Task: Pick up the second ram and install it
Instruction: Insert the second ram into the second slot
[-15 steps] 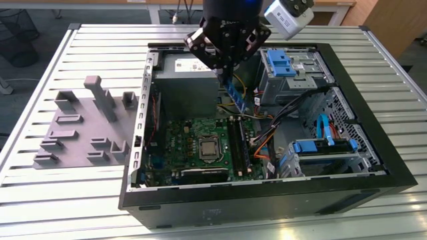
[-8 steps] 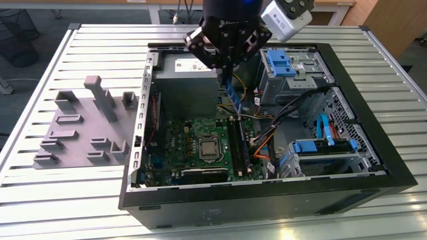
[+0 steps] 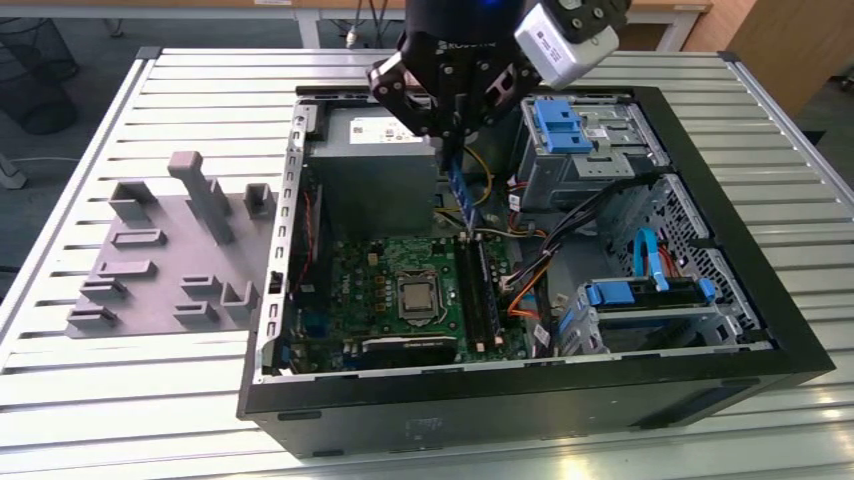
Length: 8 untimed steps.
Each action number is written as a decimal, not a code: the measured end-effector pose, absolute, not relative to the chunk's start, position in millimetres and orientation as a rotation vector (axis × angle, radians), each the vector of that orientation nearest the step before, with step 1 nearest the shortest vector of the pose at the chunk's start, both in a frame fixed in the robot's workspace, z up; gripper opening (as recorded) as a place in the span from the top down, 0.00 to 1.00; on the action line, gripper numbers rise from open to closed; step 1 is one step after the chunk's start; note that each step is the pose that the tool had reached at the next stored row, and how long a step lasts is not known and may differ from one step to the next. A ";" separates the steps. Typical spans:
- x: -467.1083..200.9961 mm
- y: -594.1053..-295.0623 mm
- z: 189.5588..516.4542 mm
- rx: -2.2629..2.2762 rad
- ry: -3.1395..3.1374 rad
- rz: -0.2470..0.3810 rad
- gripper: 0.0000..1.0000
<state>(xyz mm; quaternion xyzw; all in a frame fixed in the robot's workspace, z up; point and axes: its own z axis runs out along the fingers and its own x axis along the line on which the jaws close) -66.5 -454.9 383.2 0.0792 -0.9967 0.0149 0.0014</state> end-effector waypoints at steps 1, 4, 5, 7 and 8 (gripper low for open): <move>-66.5 -454.9 383.2 0.232 -3.130 0.047 0.86; -66.5 -454.9 383.0 0.184 -3.132 0.048 0.86; -66.5 -454.9 382.9 0.168 -3.133 0.049 0.86; -66.5 -454.9 382.9 0.136 -3.134 0.049 0.86; -66.5 -454.9 382.7 0.077 -3.136 0.051 0.86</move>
